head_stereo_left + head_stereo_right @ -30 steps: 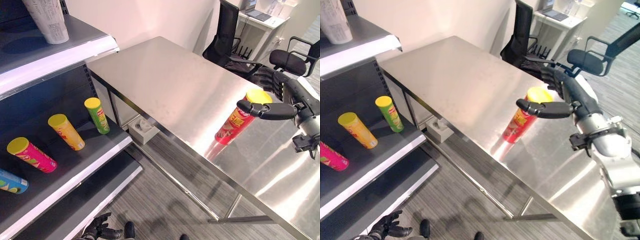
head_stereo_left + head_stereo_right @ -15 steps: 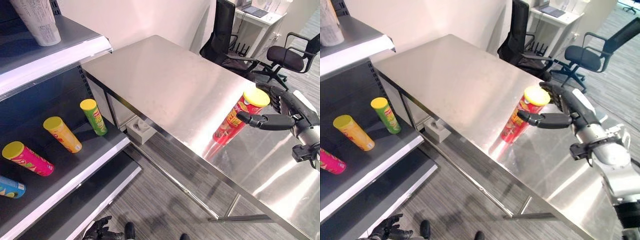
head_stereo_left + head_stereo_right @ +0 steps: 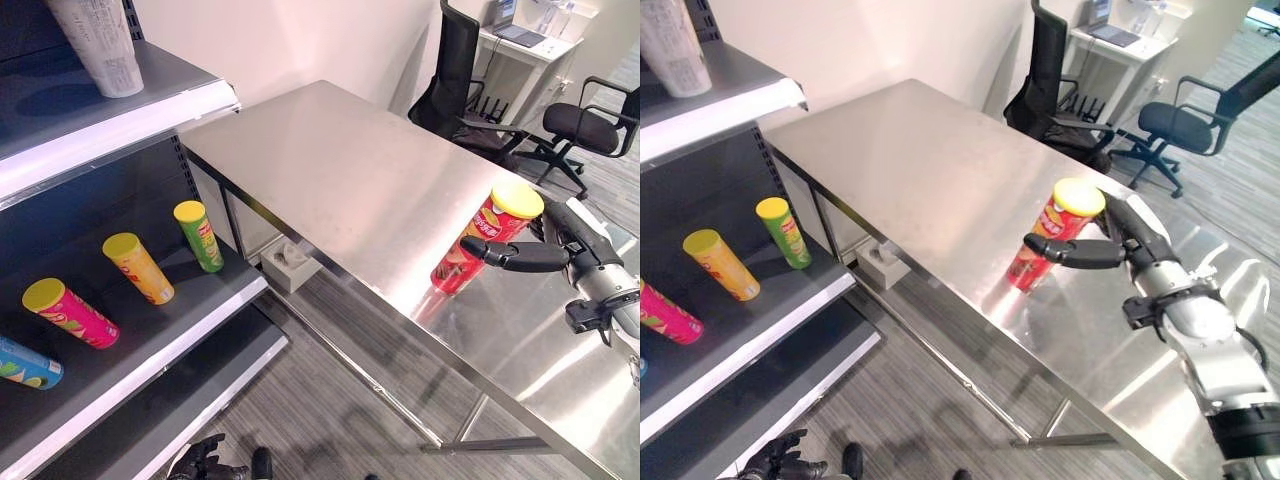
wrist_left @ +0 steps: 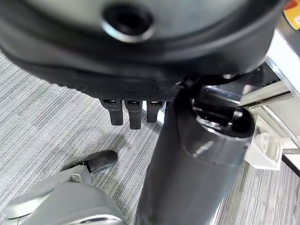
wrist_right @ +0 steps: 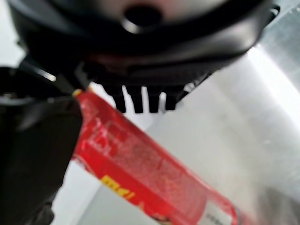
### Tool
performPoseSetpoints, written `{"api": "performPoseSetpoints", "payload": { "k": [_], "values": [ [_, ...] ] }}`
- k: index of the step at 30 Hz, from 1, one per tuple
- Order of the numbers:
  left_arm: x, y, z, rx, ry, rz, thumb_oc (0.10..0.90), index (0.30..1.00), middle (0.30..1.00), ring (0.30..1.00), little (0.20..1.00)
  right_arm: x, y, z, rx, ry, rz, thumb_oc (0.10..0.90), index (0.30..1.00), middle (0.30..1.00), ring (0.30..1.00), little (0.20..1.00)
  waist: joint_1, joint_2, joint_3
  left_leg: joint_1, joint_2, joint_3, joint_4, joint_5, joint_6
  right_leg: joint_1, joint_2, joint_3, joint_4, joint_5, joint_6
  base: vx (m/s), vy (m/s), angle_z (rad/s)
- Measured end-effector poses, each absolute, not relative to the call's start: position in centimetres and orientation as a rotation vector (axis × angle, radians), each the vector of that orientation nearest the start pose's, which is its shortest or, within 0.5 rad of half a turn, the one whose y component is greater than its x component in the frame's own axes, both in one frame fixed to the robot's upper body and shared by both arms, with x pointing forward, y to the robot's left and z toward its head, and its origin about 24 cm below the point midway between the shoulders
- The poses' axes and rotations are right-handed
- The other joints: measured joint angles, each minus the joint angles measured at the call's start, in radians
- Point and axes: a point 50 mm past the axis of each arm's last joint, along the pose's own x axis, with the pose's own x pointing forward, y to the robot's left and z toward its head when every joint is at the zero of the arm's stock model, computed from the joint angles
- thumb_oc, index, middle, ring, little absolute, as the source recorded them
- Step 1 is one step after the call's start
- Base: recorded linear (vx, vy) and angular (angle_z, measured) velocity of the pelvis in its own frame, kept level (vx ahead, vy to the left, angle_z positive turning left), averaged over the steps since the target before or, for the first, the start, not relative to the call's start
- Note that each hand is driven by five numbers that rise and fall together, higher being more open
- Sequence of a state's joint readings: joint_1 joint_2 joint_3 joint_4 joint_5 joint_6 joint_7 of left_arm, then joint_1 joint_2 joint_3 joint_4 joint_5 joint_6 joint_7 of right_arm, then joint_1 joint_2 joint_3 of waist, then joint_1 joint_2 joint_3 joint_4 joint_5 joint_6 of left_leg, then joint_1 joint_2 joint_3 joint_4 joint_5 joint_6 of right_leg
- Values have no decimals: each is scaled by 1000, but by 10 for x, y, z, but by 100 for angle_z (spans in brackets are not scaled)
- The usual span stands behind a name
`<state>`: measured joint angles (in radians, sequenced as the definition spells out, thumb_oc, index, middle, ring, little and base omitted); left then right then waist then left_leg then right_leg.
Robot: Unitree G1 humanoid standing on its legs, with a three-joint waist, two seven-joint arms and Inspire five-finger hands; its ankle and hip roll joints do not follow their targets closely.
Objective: Put the goods on the table back onto the shelves and tidy them up.
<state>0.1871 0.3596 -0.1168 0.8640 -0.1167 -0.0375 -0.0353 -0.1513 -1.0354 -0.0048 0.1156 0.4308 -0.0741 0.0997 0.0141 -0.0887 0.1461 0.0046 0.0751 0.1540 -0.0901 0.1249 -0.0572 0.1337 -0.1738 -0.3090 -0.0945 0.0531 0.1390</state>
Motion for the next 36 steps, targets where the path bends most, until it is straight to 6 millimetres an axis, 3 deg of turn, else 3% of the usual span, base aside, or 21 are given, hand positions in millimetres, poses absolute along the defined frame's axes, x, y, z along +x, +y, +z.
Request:
{"api": "performPoseSetpoints", "payload": {
  "k": [5, 15, 19, 22, 23, 24, 25, 26, 28, 29, 30, 31, 32, 35, 36],
  "values": [
    [92, 265, -134, 253, 1021, 91, 800, 900, 900, 900, 900, 281, -314, 158, -568, -115, -51, 400, 300, 300, 300, 300, 9, -4, -3, -3, -2, -10, 0, 0, 0, 8, 0, -16, 0, -1, 1, 10, 7, 9],
    [92, 267, -133, 250, 1017, 108, 800, 900, 900, 900, 900, 281, -316, 156, -587, -124, -102, 400, 300, 300, 300, 300, 25, -2, -4, -12, -2, -33, 0, 8, 0, 13, 3, -40, 0, -5, 0, -14, -39, 6],
    [84, 271, -134, 239, 1032, 142, 800, 900, 900, 900, 900, 280, -298, 171, -573, -240, -110, 400, 300, 300, 300, 300, 34, 24, -7, -18, 4, -63, 1, 22, -11, 20, 18, -53, 0, -12, -2, -92, -158, 17],
    [83, 265, -136, 219, 1031, 155, 800, 900, 900, 900, 900, 279, -281, 195, -529, -393, -112, 400, 300, 300, 300, 300, 98, 76, 6, -46, 48, -116, 2, 52, -48, 28, 81, -94, -2, -32, -28, -292, -209, 42],
    [82, 261, -138, 207, 1034, 152, 800, 900, 900, 900, 900, 279, -279, 199, -510, -421, -125, 400, 300, 300, 300, 300, 100, 89, 9, -78, 53, -145, 26, 57, -54, 26, 98, -107, 3, -34, -35, -313, -113, 167],
    [106, 251, -135, 170, 968, 149, 800, 900, 900, 900, 900, 270, -282, 218, -438, -543, -225, 400, 300, 300, 300, 300, 89, 107, 38, -189, 61, -185, 91, 112, -131, 8, 133, -130, -8, -67, -110, -289, -2, 151],
    [102, 245, -138, 148, 986, 147, 800, 900, 900, 900, 900, 269, -277, 223, -437, -577, -208, 400, 300, 300, 300, 300, 137, 106, 42, -168, 77, -148, 87, 85, -105, -3, 134, -129, 0, -53, -126, -406, 44, 124],
    [92, 245, -141, 149, 1018, 140, 800, 900, 900, 900, 900, 273, -269, 227, -437, -603, -176, 400, 300, 300, 300, 300, 149, 97, 46, -149, 81, -103, 109, 35, -55, -12, 117, -142, 1, -39, -138, -376, 112, 8],
    [86, 250, -143, 147, 1053, 166, 800, 900, 900, 900, 900, 270, -256, 233, -415, -657, -147, 400, 300, 300, 300, 300, 121, 57, 69, -142, 79, -23, 258, -62, -84, -20, 66, -184, 2, -26, -134, -156, 96, 50],
    [83, 255, -143, 145, 1061, 191, 800, 900, 900, 900, 900, 268, -251, 234, -407, -673, -132, 400, 300, 300, 300, 300, 110, 47, 76, -118, 89, -25, 295, -81, -96, -16, 46, -194, 3, -23, -129, -116, 119, 68],
    [78, 257, -144, 148, 1074, 197, 800, 900, 900, 900, 900, 266, -250, 236, -410, -686, -125, 400, 300, 300, 300, 300, 96, 52, 75, -51, 102, -28, 249, -62, -104, -8, 42, -206, 4, -20, -124, -163, 197, 63],
    [75, 256, -144, 153, 1082, 188, 800, 900, 900, 900, 900, 264, -251, 238, -405, -704, -133, 400, 300, 300, 300, 300, 82, 80, 71, 38, 120, -41, 168, -29, -118, 1, 42, -209, 10, -19, -120, -161, 241, 48],
    [77, 254, -144, 156, 1079, 179, 800, 900, 900, 900, 900, 264, -252, 240, -397, -712, -142, 400, 300, 300, 300, 300, 78, 86, 76, 64, 115, -53, 117, -28, -122, -3, 27, -206, 23, -13, -111, -122, 230, 27],
    [86, 255, -142, 164, 1056, 183, 800, 900, 900, 900, 900, 265, -247, 230, -339, -698, -120, 400, 300, 300, 300, 300, 54, 65, 84, 103, 57, -54, 65, -74, -109, -1, -41, -213, 60, 10, -76, -249, 431, 31],
    [105, 251, -137, 177, 996, 150, 800, 900, 900, 900, 900, 262, -249, 228, -315, -705, -133, 400, 300, 300, 300, 300, 17, 66, 83, 106, 11, -42, 10, -86, -68, -10, -90, -243, 92, 32, -43, -365, 587, 55]
  ]
}}
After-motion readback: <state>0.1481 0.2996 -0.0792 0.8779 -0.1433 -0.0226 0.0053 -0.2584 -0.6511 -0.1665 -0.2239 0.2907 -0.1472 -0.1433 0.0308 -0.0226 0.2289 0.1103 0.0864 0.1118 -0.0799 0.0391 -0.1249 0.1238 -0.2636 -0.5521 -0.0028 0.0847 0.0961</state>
